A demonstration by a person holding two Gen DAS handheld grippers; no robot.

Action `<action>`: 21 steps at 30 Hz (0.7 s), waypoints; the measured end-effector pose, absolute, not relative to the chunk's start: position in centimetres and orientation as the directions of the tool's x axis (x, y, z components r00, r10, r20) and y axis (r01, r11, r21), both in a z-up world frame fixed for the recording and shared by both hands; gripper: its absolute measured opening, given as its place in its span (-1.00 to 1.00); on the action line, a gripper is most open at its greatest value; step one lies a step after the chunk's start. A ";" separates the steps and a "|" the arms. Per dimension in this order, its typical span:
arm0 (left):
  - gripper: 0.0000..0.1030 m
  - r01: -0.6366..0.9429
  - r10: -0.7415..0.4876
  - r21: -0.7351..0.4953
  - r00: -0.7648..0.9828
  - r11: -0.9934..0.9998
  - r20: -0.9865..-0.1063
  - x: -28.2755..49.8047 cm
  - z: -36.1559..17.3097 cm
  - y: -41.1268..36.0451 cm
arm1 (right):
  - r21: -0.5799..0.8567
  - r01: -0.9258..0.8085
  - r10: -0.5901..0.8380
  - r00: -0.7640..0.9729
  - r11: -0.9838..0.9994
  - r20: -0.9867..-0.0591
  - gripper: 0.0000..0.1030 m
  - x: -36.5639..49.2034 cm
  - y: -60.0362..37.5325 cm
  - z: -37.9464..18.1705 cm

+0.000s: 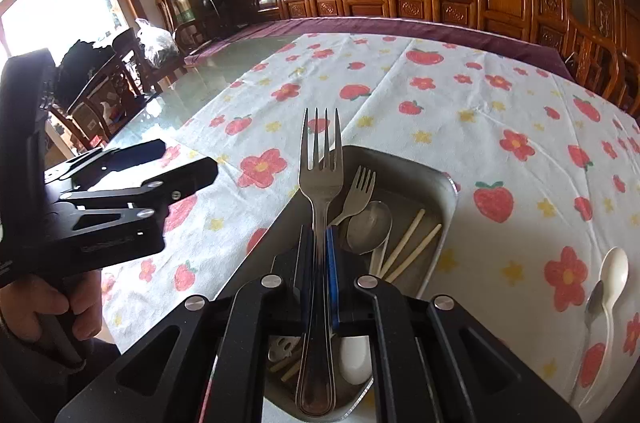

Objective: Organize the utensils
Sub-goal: 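Lower the steel fork into the steel tray with the right tool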

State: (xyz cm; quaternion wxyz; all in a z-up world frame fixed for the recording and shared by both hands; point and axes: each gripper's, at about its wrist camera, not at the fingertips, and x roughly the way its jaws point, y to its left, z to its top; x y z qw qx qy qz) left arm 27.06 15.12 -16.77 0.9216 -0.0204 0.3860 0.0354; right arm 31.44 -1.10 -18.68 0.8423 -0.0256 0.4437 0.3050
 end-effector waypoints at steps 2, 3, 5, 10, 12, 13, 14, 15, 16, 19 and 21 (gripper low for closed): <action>0.62 -0.088 0.049 -0.019 0.699 0.996 -0.714 27.0 -16.8 15.6 | 0.227 -0.528 0.482 0.414 0.818 -0.772 -0.83 31.6 -0.7 -19.4; 0.62 -0.090 0.046 -0.023 0.698 0.996 -0.714 26.9 -16.8 15.8 | 0.228 -0.526 0.479 0.410 0.819 -0.776 -0.83 31.6 -0.6 -19.8; 0.62 -0.091 0.049 -0.019 0.695 0.996 -0.718 26.8 -16.9 16.1 | 0.222 -0.518 0.464 0.401 0.826 -0.790 -0.83 31.7 -0.2 -20.7; 0.62 -0.086 0.046 -0.018 0.686 0.996 -0.726 26.6 -17.1 16.3 | 0.232 -0.496 0.447 0.374 0.836 -0.812 -0.83 31.7 0.0 -22.6; 0.62 -0.082 0.045 -0.016 0.686 0.996 -0.726 26.7 -17.1 16.2 | 0.239 -0.494 0.449 0.367 0.836 -0.815 -0.83 31.7 -0.1 -23.0; 0.62 -0.080 0.044 -0.015 0.686 0.997 -0.726 26.6 -17.1 16.1 | 0.241 -0.493 0.450 0.364 0.836 -0.816 -0.83 31.6 -0.1 -23.1; 0.62 -0.079 0.044 -0.014 0.685 0.997 -0.727 26.6 -17.1 16.0 | 0.247 -0.492 0.454 0.361 0.835 -0.815 -0.82 31.6 -0.2 -23.2; 0.62 -0.075 0.042 -0.013 0.685 0.997 -0.728 26.6 -17.2 15.8 | 0.254 -0.491 0.461 0.364 0.833 -0.809 -0.81 31.6 -0.4 -23.1; 0.62 -0.073 0.041 -0.012 0.683 0.997 -0.729 26.7 -17.2 15.7 | 0.262 -0.489 0.472 0.375 0.832 -0.798 -0.81 31.6 -0.7 -22.9; 0.62 -0.064 0.034 -0.013 0.682 0.998 -0.731 26.7 -17.3 15.2 | 0.273 -0.488 0.488 0.393 0.829 -0.779 -0.81 31.5 -1.6 -22.2; 0.62 -0.056 0.024 -0.020 0.682 0.998 -0.731 26.7 -17.2 14.8 | 0.276 -0.498 0.504 0.410 0.822 -0.760 -0.81 31.3 -2.5 -21.3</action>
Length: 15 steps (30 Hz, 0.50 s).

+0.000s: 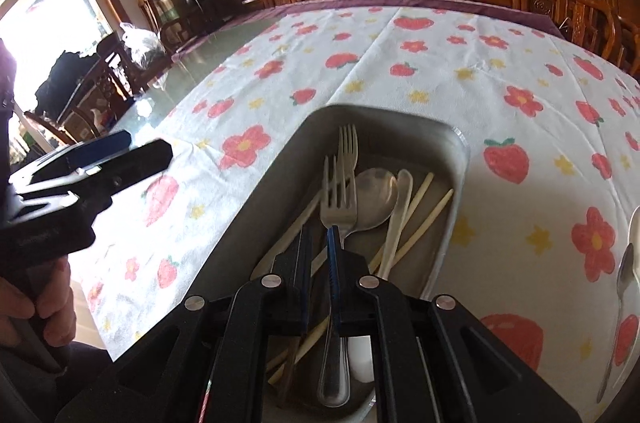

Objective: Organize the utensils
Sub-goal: 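Lower the steel fork into the steel tray with the right tool, then grasp the white plastic spoon by its handle with the right tool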

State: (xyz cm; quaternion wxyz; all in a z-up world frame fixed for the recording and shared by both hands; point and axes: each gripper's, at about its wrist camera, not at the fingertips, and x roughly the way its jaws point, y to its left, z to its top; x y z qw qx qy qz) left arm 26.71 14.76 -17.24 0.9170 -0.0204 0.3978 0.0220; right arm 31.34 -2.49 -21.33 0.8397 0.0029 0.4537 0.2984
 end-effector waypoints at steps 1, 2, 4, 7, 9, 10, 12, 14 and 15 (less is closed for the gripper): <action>0.62 -0.052 0.017 -0.025 0.683 0.998 -0.731 26.7 -17.2 14.6 | 0.263 -0.502 0.500 0.425 0.824 -0.754 -0.81 31.1 -3.2 -20.8; 0.62 -0.044 0.006 -0.033 0.685 0.999 -0.729 26.7 -17.2 14.2 | 0.252 -0.502 0.494 0.436 0.827 -0.752 -0.81 31.1 -3.8 -20.4; 0.62 -0.025 -0.015 -0.044 0.689 0.999 -0.725 26.7 -17.0 13.3 | 0.221 -0.493 0.471 0.471 0.842 -0.746 -0.81 30.6 -6.1 -19.5; 0.62 0.016 -0.043 -0.045 0.699 0.999 -0.714 26.6 -16.6 11.3 | 0.168 -0.469 0.425 0.519 0.867 -0.742 -0.81 29.9 -10.0 -18.5; 0.62 0.042 -0.064 -0.048 0.702 0.998 -0.709 26.5 -16.5 9.8 | 0.122 -0.448 0.378 0.544 0.886 -0.749 -0.81 29.6 -12.8 -18.4; 0.62 0.053 -0.072 -0.049 0.702 0.997 -0.709 26.5 -16.5 9.2 | 0.087 -0.427 0.339 0.561 0.900 -0.755 -0.81 29.5 -14.4 -18.5; 0.62 0.077 -0.087 -0.046 0.703 0.996 -0.706 26.3 -16.4 7.9 | 0.049 -0.393 0.287 0.573 0.918 -0.768 -0.81 29.7 -17.0 -19.1; 0.62 0.101 -0.099 -0.039 0.705 0.994 -0.703 26.1 -16.4 6.3 | 0.029 -0.344 0.236 0.579 0.939 -0.780 -0.77 30.1 -20.0 -19.8; 0.62 0.111 -0.105 -0.037 0.705 0.993 -0.701 26.0 -16.4 5.6 | 0.021 -0.328 0.220 0.581 0.944 -0.783 -0.76 30.2 -20.9 -20.1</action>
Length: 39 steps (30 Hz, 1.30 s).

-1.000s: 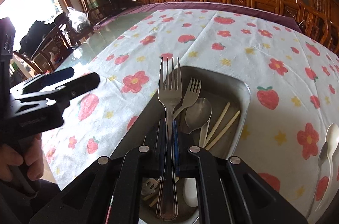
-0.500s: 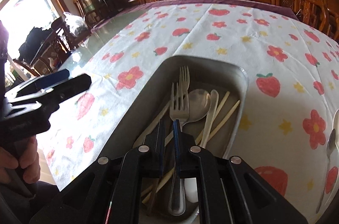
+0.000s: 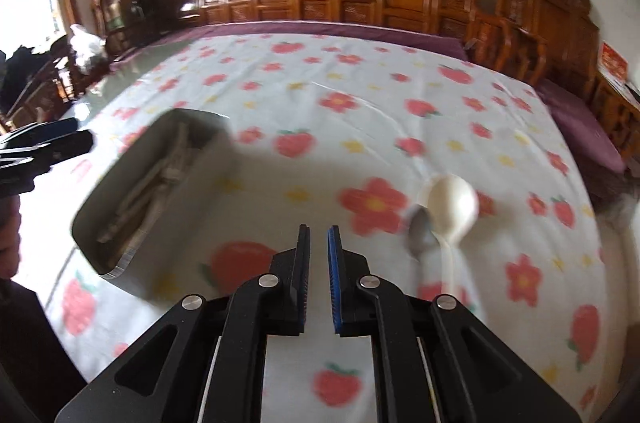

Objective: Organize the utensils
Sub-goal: 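Grasp the white plastic spoon by its handle with the right tool, then grasp the steel spoon with the left tool while the right tool holds the white spoon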

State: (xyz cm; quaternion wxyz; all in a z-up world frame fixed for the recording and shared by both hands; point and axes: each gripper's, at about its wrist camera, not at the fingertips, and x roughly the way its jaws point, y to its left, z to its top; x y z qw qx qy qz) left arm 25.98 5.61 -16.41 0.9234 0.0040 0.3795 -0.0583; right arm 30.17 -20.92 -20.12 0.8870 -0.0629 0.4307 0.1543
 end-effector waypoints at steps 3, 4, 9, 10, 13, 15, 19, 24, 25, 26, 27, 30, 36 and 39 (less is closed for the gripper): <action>0.62 0.131 -0.117 -0.034 0.708 0.991 -0.696 25.6 -16.4 3.8 | 0.001 -0.277 0.169 0.582 0.961 -0.795 -0.56 30.9 -23.7 -21.2; 0.62 0.137 -0.122 -0.034 0.707 0.990 -0.697 25.6 -16.5 3.4 | -0.004 -0.262 0.154 0.579 0.965 -0.801 -0.42 31.2 -24.4 -21.7; 0.62 0.182 -0.138 -0.011 0.701 0.983 -0.699 24.9 -16.5 0.2 | -0.002 -0.212 0.113 0.532 0.977 -0.839 -0.36 33.4 -27.1 -24.6; 0.62 0.191 -0.142 -0.009 0.701 0.982 -0.699 24.7 -16.5 -0.3 | -0.001 -0.207 0.109 0.519 0.978 -0.848 -0.36 33.8 -27.4 -25.2; 0.62 0.206 -0.152 -0.009 0.691 0.979 -0.707 24.4 -16.7 -1.9 | 0.035 -0.203 0.130 0.479 0.979 -0.868 -0.36 34.8 -28.0 -26.3; 0.62 0.220 -0.164 -0.016 0.678 0.975 -0.716 24.2 -16.9 -3.2 | 0.034 -0.201 0.128 0.471 0.979 -0.873 -0.49 35.0 -28.0 -26.7; 0.62 0.259 -0.167 0.016 0.666 0.966 -0.727 23.4 -17.4 -6.0 | 0.032 -0.197 0.123 0.473 0.980 -0.873 -0.77 34.5 -28.8 -26.5; 0.62 0.318 -0.201 0.026 0.658 0.948 -0.726 22.6 -17.4 -9.8 | 0.025 -0.183 0.114 0.496 0.983 -0.861 -0.77 33.1 -31.3 -25.4; 0.62 0.325 -0.206 0.024 0.653 0.945 -0.729 22.7 -17.5 -10.4 | 0.027 -0.181 0.116 0.502 0.983 -0.857 -0.77 32.6 -32.0 -25.0; 0.62 0.333 -0.214 0.018 0.644 0.943 -0.735 22.9 -17.7 -11.2 | 0.029 -0.180 0.118 0.506 0.983 -0.854 -0.77 32.1 -32.6 -24.7; 0.62 0.344 -0.222 0.012 0.633 0.939 -0.741 23.2 -18.0 -12.0 | 0.030 -0.182 0.120 0.510 0.983 -0.852 -0.77 31.7 -33.0 -24.4; 0.62 0.365 -0.230 0.013 0.612 0.931 -0.757 24.2 -18.7 -14.3 | 0.016 -0.192 0.118 0.530 0.981 -0.840 -0.77 29.9 -34.4 -23.6; 0.62 0.369 -0.215 0.017 0.580 0.929 -0.786 27.2 -21.0 -17.6 | 0.013 -0.190 0.116 0.543 0.982 -0.832 -0.77 28.4 -36.6 -23.9; 0.62 0.363 -0.198 0.027 0.567 0.931 -0.800 28.7 -22.1 -18.6 | 0.017 -0.181 0.115 0.544 0.983 -0.832 -0.77 28.1 -37.6 -24.3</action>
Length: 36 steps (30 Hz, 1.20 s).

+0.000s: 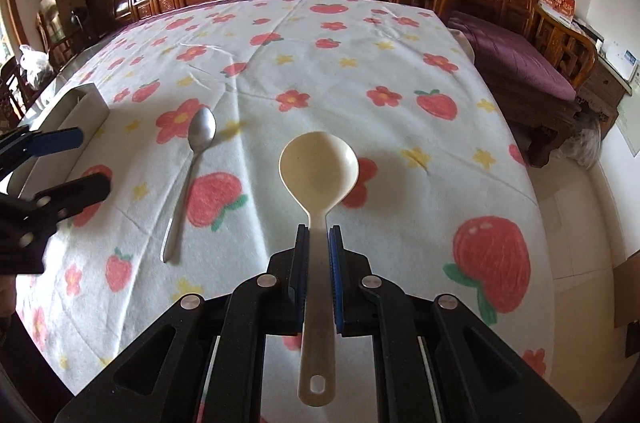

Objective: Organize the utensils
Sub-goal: 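Grasp the steel spoon with the left tool while the right tool holds the white spoon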

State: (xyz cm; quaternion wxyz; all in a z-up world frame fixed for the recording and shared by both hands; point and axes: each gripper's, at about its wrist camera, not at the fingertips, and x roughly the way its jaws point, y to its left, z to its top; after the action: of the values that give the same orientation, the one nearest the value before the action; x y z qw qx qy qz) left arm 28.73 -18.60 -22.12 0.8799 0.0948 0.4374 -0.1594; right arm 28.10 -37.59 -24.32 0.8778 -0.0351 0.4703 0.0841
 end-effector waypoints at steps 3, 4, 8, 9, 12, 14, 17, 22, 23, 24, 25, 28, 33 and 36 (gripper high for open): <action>0.62 0.345 -0.178 0.030 0.556 0.938 -0.812 30.9 -23.3 -19.7 | 0.032 -0.173 0.123 0.544 0.984 -0.830 -0.77 28.0 -38.3 -24.7; 0.62 0.341 -0.172 0.034 0.556 0.939 -0.813 31.5 -23.5 -20.0 | 0.042 -0.168 0.128 0.544 0.985 -0.830 -0.77 27.9 -38.5 -24.8; 0.51 0.330 -0.147 0.056 0.561 0.942 -0.815 33.8 -24.2 -21.6 | 0.080 -0.144 0.147 0.543 0.986 -0.827 -0.77 27.7 -39.4 -25.2; 0.46 0.325 -0.140 0.060 0.557 0.944 -0.818 34.3 -24.4 -22.0 | 0.086 -0.142 0.150 0.541 0.986 -0.827 -0.77 27.7 -39.5 -25.3; 0.34 0.305 -0.117 0.068 0.548 0.950 -0.828 35.6 -25.1 -22.7 | 0.098 -0.136 0.156 0.535 0.986 -0.830 -0.77 27.6 -39.8 -25.8; 0.29 0.288 -0.097 0.072 0.533 0.955 -0.840 36.4 -25.7 -23.2 | 0.105 -0.134 0.161 0.531 0.985 -0.832 -0.77 27.5 -39.9 -26.1; 0.28 0.266 -0.076 0.075 0.517 0.961 -0.853 37.1 -26.6 -23.5 | 0.112 -0.133 0.166 0.531 0.985 -0.831 -0.77 27.3 -39.9 -26.5; 0.15 0.228 -0.088 0.035 0.504 0.973 -0.859 37.7 -26.6 -23.5 | 0.109 -0.134 0.164 0.534 0.985 -0.829 -0.77 27.2 -39.9 -26.5; 0.04 0.228 -0.094 0.026 0.501 0.973 -0.861 37.8 -26.6 -23.6 | 0.110 -0.132 0.165 0.535 0.985 -0.829 -0.77 27.2 -39.9 -26.5; -0.10 0.229 -0.099 0.021 0.497 0.973 -0.862 37.8 -26.5 -23.7 | 0.110 -0.132 0.164 0.535 0.985 -0.829 -0.77 27.2 -39.9 -26.5; -0.34 0.230 -0.101 0.019 0.496 0.973 -0.862 37.7 -26.4 -23.7 | 0.108 -0.133 0.163 0.535 0.985 -0.829 -0.77 27.1 -39.8 -26.5; -0.48 0.230 -0.099 0.019 0.492 0.973 -0.865 37.5 -26.3 -24.0 | 0.100 -0.147 0.164 0.533 0.984 -0.830 -0.77 27.0 -39.3 -26.2; -0.49 0.257 -0.130 0.003 0.501 0.966 -0.855 36.5 -25.3 -23.6 | 0.079 -0.167 0.159 0.547 0.983 -0.822 -0.77 26.6 -38.5 -25.0; -0.49 0.275 -0.143 0.009 0.528 0.961 -0.837 35.6 -24.0 -23.3 | 0.071 -0.177 0.160 0.561 0.982 -0.812 -0.77 26.2 -38.0 -23.9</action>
State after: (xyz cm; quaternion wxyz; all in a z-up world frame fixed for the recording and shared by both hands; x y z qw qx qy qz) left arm 35.57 -23.31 -23.96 0.8713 0.0702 0.4707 -0.1201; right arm 26.24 -38.01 -23.92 0.8835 -0.0092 0.4586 0.0951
